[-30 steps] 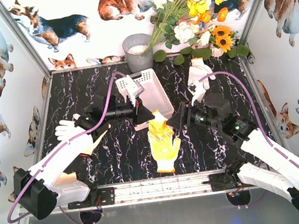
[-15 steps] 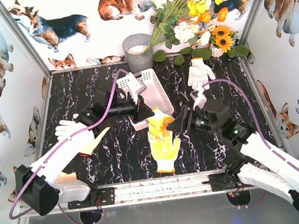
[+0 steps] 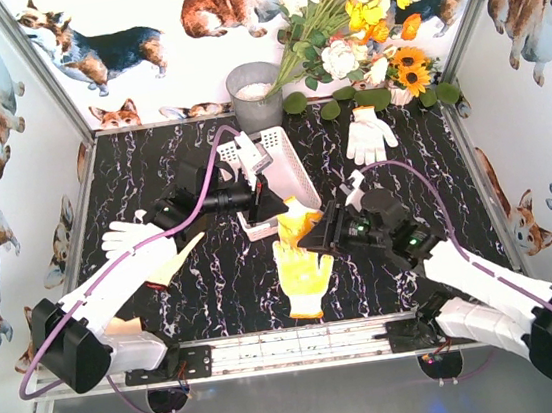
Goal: Put the gloves into the storage basket
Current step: Turn over the glove.
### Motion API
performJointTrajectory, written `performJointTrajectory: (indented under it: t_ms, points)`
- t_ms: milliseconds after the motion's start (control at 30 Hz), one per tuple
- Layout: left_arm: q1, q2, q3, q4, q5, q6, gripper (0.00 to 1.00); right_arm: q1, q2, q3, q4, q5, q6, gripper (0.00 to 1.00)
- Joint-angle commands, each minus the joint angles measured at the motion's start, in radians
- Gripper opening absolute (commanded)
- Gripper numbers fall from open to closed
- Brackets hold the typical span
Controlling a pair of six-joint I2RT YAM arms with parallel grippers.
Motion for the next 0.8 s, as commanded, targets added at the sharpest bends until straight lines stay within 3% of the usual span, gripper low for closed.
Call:
performJointTrajectory:
  t_ms: [0,400,767]
  points:
    - [0.001,-0.005,0.015,0.02,0.053,0.004,0.0,0.01,0.061,-0.009,0.158,0.009,0.045,0.44]
    - [0.001,-0.003,-0.019,0.014,0.15,-0.018,0.0,0.01,0.177,-0.057,0.339,0.07,0.09,0.44]
    - [0.001,-0.003,-0.04,-0.057,0.185,0.03,0.0,0.011,0.218,-0.04,0.33,0.152,0.067,0.47]
